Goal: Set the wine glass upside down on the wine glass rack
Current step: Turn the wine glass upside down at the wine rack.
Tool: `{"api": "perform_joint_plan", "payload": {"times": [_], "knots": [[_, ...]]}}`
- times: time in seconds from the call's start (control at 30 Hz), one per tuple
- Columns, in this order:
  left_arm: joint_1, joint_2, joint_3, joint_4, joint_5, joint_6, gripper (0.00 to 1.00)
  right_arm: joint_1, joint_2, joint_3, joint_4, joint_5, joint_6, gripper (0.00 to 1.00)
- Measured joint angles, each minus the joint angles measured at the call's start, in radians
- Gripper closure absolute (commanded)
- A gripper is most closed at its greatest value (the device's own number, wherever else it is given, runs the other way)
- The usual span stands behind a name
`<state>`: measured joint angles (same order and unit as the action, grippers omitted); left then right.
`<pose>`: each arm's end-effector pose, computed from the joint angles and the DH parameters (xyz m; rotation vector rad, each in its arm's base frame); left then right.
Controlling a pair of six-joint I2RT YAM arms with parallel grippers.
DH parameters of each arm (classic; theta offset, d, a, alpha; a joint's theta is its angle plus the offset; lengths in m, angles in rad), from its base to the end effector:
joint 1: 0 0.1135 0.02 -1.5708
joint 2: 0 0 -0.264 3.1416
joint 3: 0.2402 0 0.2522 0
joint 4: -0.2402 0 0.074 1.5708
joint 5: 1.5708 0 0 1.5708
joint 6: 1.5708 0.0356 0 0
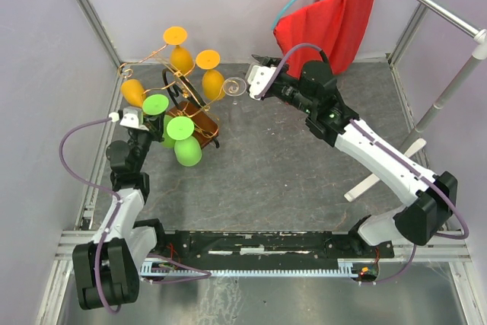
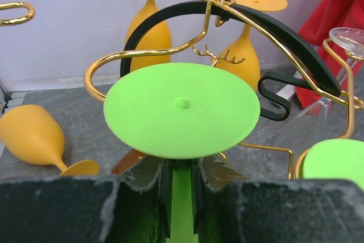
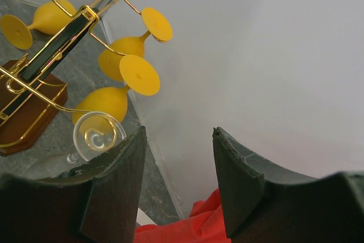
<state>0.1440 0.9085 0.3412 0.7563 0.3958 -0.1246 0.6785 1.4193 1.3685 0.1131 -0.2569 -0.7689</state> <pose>0.2013 0.0153 0.2607 0.1450 1.3938 -0.2571 0.2560 0.2180 0.4287 -1.1460 0.9860 0.1212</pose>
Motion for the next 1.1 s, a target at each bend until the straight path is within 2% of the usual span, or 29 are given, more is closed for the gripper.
{"api": "perform_joint_plan", "payload": {"times": [0.47, 0.77, 1.1], "knots": [[0.005, 0.16, -0.01, 0.274, 0.0, -0.027, 0.97, 0.0, 0.022, 0.006, -0.009, 0.0, 0.0, 0.42], [0.005, 0.268, 0.004, 0.368, -0.006, -0.032, 0.97, 0.0, 0.022, 0.009, -0.009, 0.0, 0.0, 0.42], [0.005, 0.337, 0.067, 0.396, -0.055, -0.032, 0.96, 0.0, 0.028, 0.01, -0.009, 0.001, 0.0, 0.42]]}}
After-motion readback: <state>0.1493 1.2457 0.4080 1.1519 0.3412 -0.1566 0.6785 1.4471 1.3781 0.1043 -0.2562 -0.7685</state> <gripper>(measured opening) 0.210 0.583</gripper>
